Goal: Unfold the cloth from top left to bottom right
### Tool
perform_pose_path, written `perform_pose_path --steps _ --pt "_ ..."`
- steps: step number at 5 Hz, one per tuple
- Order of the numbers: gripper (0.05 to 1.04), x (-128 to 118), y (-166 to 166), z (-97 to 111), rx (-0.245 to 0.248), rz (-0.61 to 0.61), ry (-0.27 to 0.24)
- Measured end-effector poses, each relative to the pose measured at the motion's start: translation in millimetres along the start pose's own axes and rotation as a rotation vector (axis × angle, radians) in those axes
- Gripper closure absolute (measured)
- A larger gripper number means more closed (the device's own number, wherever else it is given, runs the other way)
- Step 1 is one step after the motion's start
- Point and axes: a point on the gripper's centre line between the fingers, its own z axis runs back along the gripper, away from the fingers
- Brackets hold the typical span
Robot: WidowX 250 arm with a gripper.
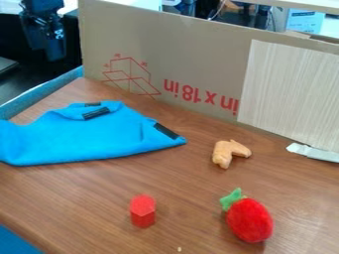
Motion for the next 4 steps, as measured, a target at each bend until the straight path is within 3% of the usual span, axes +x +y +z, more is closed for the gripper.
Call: perform_pose_path --steps 1,2,3,4 --pt "0.084 0 -1 -17 -0.037 0.002 0.025" --pt "0.084 12 0 -41 -0.125 -0.006 0.027" --pt "0.084 23 2 -62 -0.174 -0.037 0.040" --pt "0.084 39 -4 -84 -0.183 -0.090 0.026"
